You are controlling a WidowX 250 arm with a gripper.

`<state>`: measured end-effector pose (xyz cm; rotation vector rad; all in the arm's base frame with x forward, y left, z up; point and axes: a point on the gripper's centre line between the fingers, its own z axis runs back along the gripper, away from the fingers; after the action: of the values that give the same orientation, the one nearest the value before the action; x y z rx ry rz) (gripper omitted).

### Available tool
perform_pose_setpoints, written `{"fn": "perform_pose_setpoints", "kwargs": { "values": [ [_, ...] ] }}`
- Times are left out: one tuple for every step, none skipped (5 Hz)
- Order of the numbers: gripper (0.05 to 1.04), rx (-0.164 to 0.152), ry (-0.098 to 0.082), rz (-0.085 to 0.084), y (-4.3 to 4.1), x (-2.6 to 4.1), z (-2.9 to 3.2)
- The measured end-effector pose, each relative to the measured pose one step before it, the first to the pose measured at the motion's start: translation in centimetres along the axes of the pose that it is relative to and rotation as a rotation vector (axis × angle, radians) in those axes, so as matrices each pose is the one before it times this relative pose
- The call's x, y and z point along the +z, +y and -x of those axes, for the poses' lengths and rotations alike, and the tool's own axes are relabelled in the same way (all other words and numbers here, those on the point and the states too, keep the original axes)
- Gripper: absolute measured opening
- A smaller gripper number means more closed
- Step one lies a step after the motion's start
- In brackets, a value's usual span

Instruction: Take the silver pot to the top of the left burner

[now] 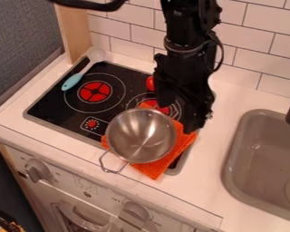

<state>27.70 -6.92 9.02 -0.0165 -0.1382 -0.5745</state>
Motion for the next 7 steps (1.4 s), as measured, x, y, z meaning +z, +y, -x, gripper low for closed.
{"fn": "perform_pose_setpoints", "kwargs": {
  "values": [
    [0.999, -0.0155, 0.0482, 0.0246, -0.894, -0.993, 1.922],
    [0.999, 0.0008, 0.0574, -0.0173, 0.37, -1.76, 0.806],
    [0.999, -0.0183, 0.0495, -0.0147, -0.548, -1.78, 0.25],
    [0.999, 0.0061, 0.0332, -0.0072, -0.232, -1.308, 0.022],
    [0.922, 0.0254, -0.0055, -0.0037, -0.006, -0.086, -0.03],
    [0.638, 0.0249, 0.0117, 0.0037, -0.053, -0.545, 0.046],
    [0.336, 0.0168, 0.0059, 0.0047, 0.242, -0.256, 0.103]
  ]
}}
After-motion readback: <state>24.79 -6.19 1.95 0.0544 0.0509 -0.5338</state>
